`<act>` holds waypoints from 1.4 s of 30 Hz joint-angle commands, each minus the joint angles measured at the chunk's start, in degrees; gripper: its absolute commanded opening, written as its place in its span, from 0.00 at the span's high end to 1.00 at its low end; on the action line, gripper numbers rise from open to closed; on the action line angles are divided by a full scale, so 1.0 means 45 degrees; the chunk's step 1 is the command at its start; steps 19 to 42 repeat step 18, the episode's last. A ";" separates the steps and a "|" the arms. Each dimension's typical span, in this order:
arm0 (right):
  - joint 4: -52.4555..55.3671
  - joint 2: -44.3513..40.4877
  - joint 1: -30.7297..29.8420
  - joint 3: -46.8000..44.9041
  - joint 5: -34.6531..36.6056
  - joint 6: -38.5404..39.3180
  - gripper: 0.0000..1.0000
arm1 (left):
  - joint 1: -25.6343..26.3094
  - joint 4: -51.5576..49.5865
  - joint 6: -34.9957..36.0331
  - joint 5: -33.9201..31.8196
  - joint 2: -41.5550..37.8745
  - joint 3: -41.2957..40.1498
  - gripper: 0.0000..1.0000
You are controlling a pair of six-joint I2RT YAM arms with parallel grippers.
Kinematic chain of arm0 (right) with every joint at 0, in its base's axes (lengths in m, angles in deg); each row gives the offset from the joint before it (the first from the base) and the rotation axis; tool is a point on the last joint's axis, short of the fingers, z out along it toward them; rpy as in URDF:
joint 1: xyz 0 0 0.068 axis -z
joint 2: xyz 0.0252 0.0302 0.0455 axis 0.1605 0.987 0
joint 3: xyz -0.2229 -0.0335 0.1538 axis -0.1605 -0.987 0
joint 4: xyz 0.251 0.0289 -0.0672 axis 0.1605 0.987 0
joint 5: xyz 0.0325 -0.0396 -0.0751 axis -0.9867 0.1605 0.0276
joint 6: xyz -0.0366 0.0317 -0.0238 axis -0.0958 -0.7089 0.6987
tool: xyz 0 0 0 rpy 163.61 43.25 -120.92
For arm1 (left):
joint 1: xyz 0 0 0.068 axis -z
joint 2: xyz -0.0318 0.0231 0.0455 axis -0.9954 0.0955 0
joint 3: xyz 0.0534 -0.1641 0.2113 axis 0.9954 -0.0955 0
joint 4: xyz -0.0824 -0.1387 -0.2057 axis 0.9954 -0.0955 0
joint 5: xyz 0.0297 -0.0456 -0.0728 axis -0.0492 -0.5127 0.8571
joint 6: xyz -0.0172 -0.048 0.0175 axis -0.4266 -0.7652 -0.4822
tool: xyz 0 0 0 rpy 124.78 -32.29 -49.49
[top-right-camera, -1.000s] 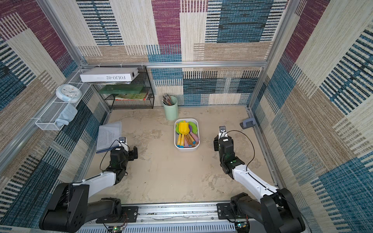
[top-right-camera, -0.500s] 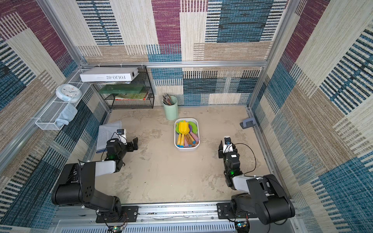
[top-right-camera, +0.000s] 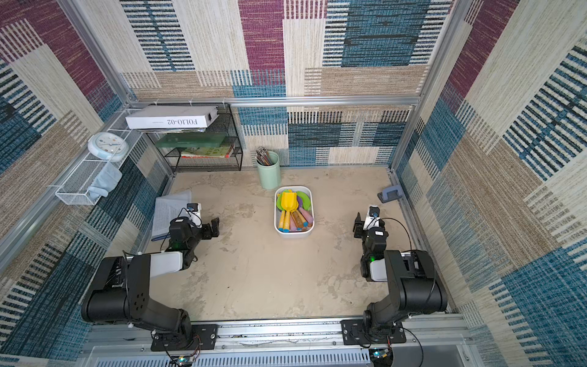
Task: Put the shovel into the storage box
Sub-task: Reset both arms
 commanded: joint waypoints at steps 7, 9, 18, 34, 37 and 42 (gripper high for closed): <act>-0.0001 -0.0060 0.0020 -0.0016 -0.0231 -0.0228 0.17 | 0.0023 -0.0045 0.0091 -0.0096 0.0026 0.0068 0.00; -0.0001 -0.0058 0.0008 -0.0019 -0.0231 -0.0228 0.14 | 0.0035 -0.0064 0.0076 -0.0115 0.0033 0.0069 0.00; -0.0001 -0.0060 0.0012 -0.0019 -0.0231 -0.0228 0.00 | 0.0062 -0.0100 0.0095 -0.0157 0.0056 0.0108 0.00; -0.0001 -0.0060 0.0012 -0.0019 -0.0231 -0.0228 0.00 | 0.0062 -0.0100 0.0095 -0.0157 0.0056 0.0108 0.00; -0.0001 -0.0060 0.0012 -0.0019 -0.0231 -0.0228 0.00 | 0.0062 -0.0100 0.0095 -0.0157 0.0056 0.0108 0.00; -0.0001 -0.0060 0.0012 -0.0019 -0.0231 -0.0228 0.00 | 0.0062 -0.0100 0.0095 -0.0157 0.0056 0.0108 0.00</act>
